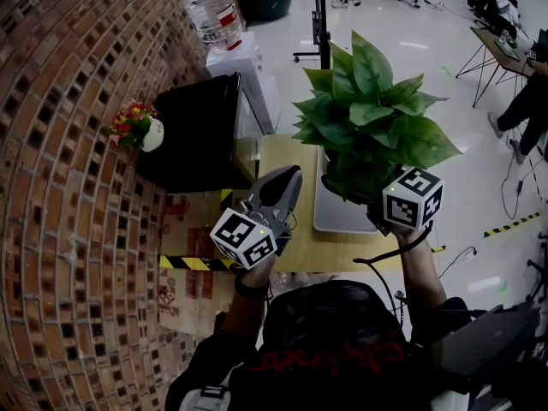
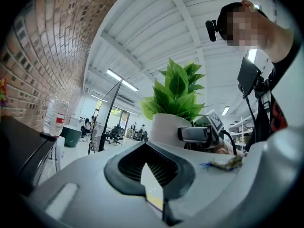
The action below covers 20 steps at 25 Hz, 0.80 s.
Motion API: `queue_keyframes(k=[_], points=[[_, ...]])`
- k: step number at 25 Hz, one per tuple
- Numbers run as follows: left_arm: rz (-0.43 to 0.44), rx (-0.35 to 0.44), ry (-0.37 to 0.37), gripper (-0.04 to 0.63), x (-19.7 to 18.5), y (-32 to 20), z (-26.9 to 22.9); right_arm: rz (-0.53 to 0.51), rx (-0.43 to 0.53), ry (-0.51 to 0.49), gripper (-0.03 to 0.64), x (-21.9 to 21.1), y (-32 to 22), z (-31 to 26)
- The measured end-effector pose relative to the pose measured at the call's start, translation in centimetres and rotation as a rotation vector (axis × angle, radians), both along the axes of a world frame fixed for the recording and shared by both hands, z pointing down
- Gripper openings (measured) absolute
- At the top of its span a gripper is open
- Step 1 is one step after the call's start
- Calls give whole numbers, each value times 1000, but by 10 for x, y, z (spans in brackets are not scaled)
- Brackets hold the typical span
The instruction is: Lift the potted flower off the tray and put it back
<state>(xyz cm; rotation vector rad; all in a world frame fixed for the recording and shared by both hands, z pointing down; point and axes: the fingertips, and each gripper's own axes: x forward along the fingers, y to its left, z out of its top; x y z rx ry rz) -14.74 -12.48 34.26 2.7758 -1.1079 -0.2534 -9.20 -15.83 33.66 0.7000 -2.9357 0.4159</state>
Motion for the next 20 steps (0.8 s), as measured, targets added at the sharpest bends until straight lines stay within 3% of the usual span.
queue_keyframes(k=[7, 14, 20], points=[[67, 15, -25, 0, 13, 6, -3, 8, -5, -13, 520, 1, 0, 2], [0, 10, -6, 0, 5, -2, -5, 22, -9, -23, 520, 2, 0, 4], [2, -34, 44, 0, 1, -3, -11, 40, -12, -20, 520, 8, 1, 4]])
